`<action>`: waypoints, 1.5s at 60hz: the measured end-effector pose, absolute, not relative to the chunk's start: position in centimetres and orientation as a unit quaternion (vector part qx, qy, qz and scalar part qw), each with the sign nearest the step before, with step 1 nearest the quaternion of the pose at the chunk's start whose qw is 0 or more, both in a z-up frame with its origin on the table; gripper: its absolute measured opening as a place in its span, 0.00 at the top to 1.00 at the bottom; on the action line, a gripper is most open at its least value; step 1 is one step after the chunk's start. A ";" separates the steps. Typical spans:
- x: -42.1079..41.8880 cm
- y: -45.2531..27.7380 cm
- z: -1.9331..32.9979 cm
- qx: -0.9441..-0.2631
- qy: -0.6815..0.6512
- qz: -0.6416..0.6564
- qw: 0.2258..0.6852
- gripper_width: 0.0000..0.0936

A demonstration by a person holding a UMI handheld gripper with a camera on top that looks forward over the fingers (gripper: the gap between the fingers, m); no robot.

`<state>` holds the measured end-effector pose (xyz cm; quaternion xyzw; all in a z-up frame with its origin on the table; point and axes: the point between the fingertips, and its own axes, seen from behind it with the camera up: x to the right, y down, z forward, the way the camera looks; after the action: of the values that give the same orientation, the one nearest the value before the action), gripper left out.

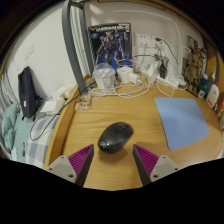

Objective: Arrange mouse

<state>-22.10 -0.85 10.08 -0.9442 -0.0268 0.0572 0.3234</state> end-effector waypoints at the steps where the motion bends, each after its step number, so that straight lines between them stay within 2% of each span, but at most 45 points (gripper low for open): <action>1: -22.3 -0.6 10.0 -0.944 -0.026 0.057 0.323 0.16; 22: -26.8 7.3 8.4 -0.948 -0.030 0.054 0.312 0.16; 23: -25.2 5.6 8.7 -0.948 -0.029 0.056 0.313 0.16; 32: -28.2 8.5 7.9 -0.949 -0.056 0.048 0.308 0.16; 41: -26.9 7.5 8.0 -0.948 -0.068 0.038 0.309 0.18; 43: -26.9 7.5 7.9 -0.948 -0.071 0.030 0.308 0.21; 46: -26.5 7.5 7.8 -0.948 -0.076 0.025 0.309 0.31; 47: -26.5 7.5 7.7 -0.948 -0.075 0.026 0.309 0.29; 50: -26.2 7.8 7.8 -0.946 -0.071 0.025 0.314 0.47; 58: -25.8 7.8 7.9 -0.945 -0.070 0.034 0.317 0.51; 66: -26.1 7.7 8.0 -0.944 -0.078 0.021 0.320 0.67; 72: -26.0 7.6 8.2 -0.945 -0.075 0.026 0.317 0.71; 77: -26.7 7.4 11.7 -0.937 -0.088 0.043 0.335 0.71; 82: -26.2 7.9 17.9 -0.923 -0.104 0.039 0.367 0.71; 83: -26.7 9.5 18.2 -0.922 -0.108 0.039 0.370 0.71; 90: -22.4 10.2 27.2 -0.899 -0.108 0.032 0.422 0.71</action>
<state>-22.42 10.18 27.24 -0.8994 -0.1083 0.0317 0.4223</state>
